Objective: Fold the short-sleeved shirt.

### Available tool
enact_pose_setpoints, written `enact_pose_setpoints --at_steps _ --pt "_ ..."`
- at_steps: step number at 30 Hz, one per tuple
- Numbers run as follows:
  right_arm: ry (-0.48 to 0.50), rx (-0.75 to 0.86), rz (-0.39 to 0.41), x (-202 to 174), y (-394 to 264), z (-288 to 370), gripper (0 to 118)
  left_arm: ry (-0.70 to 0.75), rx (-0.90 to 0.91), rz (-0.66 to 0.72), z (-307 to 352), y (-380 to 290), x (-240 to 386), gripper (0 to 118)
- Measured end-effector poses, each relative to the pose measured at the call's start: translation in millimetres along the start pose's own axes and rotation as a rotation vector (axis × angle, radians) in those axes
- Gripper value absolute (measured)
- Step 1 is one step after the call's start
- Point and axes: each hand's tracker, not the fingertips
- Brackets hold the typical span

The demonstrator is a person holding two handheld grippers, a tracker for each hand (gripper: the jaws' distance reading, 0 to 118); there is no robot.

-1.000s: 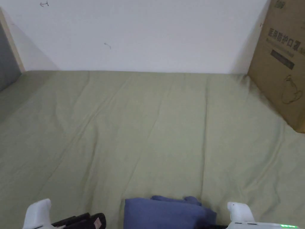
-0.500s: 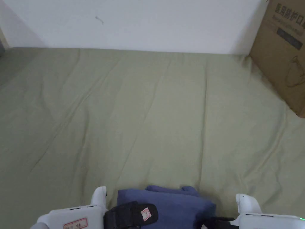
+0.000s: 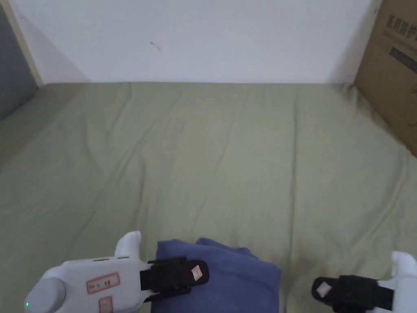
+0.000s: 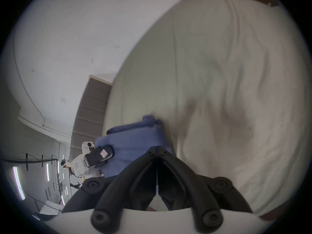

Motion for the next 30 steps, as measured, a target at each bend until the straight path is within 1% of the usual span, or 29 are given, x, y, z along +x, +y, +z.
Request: enact_pose_setpoints --at_steps 1,4,6,9,10,11,12,13,14,15,16,17,18,19,20,21,23,24,25,27,30 --pt "0.000 0.027 0.029 -10.1 -1.3 13.8 0 0.033 -0.005 -0.037 14.4 9.3 1.0 31" --pt "-0.037 0.121 0.166 -37.4 -4.9 50.2 0 0.183 -0.039 -0.109 60.1 39.0 -5.4 31" --pt "-0.089 0.158 0.284 -60.7 -11.6 67.0 0 0.325 -0.073 -0.163 88.3 57.9 -13.2 30" --pt "-0.152 0.177 0.416 -84.4 -19.6 80.3 0 0.541 -0.140 -0.209 118.2 82.8 -35.6 30" --pt "-0.165 0.181 0.439 -89.0 -22.1 82.4 0 0.616 -0.172 -0.221 124.0 89.8 -43.5 30" --pt "-0.177 0.186 0.461 -92.4 -24.1 84.2 0 0.739 -0.218 -0.280 126.2 95.8 -50.3 30" --pt "-0.163 0.182 0.448 -95.1 -26.0 83.9 0 0.921 -0.285 -0.398 122.9 99.7 -55.6 30" --pt "-0.158 0.175 0.447 -95.5 -24.0 82.0 0 1.052 -0.320 -0.464 120.6 100.9 -63.2 30" --pt "-0.151 0.162 0.448 -97.3 -23.7 79.6 0 1.140 -0.336 -0.509 120.5 102.9 -73.1 30" --pt "-0.149 0.153 0.448 -99.3 -24.3 76.6 0 1.194 -0.348 -0.526 125.9 107.8 -83.6 30" --pt "-0.153 0.150 0.449 -101.2 -25.7 74.0 0 1.158 -0.329 -0.480 127.7 108.0 -92.1 30" --pt "-0.154 0.145 0.447 -97.8 -23.2 71.4 0 1.144 -0.310 -0.430 134.0 112.2 -98.9 33" --pt "-0.155 0.140 0.447 -98.9 -23.3 69.3 0 1.115 -0.284 -0.347 141.0 115.3 -105.1 57" --pt "-0.151 0.134 0.445 -99.8 -23.4 68.4 0 1.123 -0.276 -0.312 145.7 116.4 -106.8 85" --pt "-0.144 0.128 0.444 -101.1 -23.4 67.6 0 1.155 -0.267 -0.320 154.6 115.6 -105.7 106" --pt "-0.136 0.124 0.444 -99.8 -22.9 68.1 0 1.172 -0.251 -0.363 161.8 115.6 -103.3 110" --pt "-0.135 0.121 0.460 -103.1 -21.7 67.7 0 1.178 -0.171 -0.439 179.7 115.5 -85.7 108" --pt "-0.143 0.128 0.481 -104.4 -21.1 68.2 0 1.196 -0.106 -0.444 184.8 108.2 -66.5 108" --pt "-0.151 0.135 0.499 -105.2 -20.5 68.9 0 1.176 -0.052 -0.429 190.5 106.5 -55.6 108" --pt "-0.163 0.154 0.530 -108.9 -18.7 69.8 0 1.053 0.082 -0.386 197.1 92.1 -26.6 108" --pt "-0.161 0.175 0.565 -115.1 -18.5 71.1 0 0.872 0.142 -0.336 177.2 54.3 16.6 108"
